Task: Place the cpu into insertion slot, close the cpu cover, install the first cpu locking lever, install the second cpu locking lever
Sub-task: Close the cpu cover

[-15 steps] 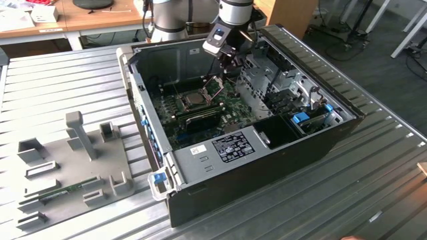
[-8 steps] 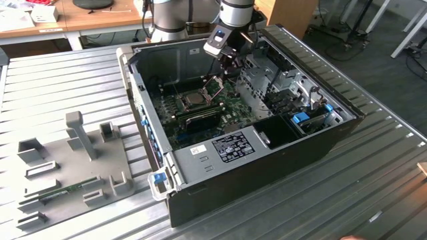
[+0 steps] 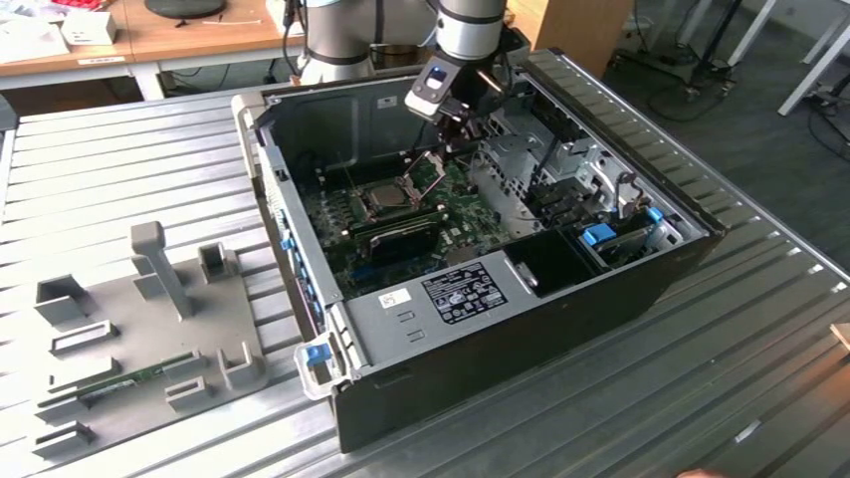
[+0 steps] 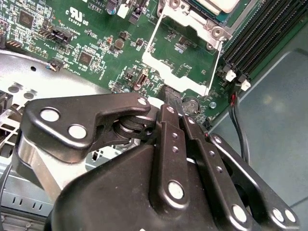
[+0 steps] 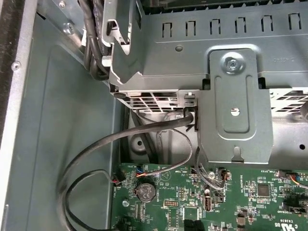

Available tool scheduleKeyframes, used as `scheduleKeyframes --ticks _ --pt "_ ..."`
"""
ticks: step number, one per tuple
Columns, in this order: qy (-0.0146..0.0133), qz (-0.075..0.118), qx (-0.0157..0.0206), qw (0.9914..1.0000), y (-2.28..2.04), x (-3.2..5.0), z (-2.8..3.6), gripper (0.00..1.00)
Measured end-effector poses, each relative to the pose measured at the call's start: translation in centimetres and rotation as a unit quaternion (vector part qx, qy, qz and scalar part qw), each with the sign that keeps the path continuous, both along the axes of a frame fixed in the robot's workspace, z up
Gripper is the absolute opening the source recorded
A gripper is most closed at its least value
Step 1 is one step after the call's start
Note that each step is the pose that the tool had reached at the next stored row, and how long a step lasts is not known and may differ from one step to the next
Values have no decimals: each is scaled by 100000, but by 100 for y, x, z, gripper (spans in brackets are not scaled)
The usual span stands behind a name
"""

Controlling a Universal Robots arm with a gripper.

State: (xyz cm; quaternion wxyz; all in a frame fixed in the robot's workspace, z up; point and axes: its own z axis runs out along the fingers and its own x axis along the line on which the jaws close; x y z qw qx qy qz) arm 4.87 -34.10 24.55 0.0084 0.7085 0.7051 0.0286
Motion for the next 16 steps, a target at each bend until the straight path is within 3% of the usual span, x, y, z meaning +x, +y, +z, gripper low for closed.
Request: scheduleKeyframes --ticks 7,16 --pt "-149 6 5 100000 1 -36 -2 10" --pt "-1513 4 5 99989 0 -356 -4 10"
